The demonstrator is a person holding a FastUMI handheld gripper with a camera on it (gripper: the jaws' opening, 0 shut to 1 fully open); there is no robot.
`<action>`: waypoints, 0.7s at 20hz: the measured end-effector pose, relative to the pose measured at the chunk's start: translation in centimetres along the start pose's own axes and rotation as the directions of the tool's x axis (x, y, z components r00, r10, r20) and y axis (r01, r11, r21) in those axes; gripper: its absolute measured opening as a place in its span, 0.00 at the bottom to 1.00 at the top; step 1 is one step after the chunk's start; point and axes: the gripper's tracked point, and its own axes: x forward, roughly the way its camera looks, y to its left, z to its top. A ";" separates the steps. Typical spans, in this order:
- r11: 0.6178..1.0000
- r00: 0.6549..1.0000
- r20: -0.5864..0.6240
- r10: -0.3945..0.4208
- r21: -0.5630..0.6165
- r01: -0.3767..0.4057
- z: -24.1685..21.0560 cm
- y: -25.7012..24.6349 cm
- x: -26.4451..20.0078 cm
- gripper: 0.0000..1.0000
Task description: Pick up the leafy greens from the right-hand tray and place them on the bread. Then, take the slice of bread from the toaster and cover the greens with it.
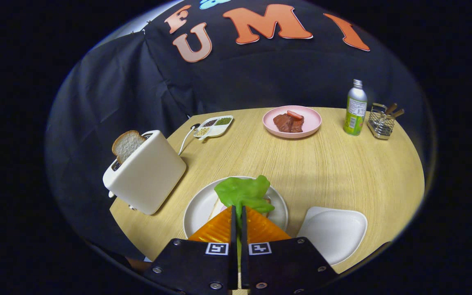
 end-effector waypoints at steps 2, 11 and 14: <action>1.000 1.000 -0.009 0.018 -0.010 -0.018 0.1 0.7 0.8 0.04; 0.996 0.992 -0.088 0.088 -0.007 -0.089 -1.6 2.5 3.6 0.03; 0.998 0.992 -0.107 0.061 -0.009 -0.063 -2.2 1.5 4.3 0.04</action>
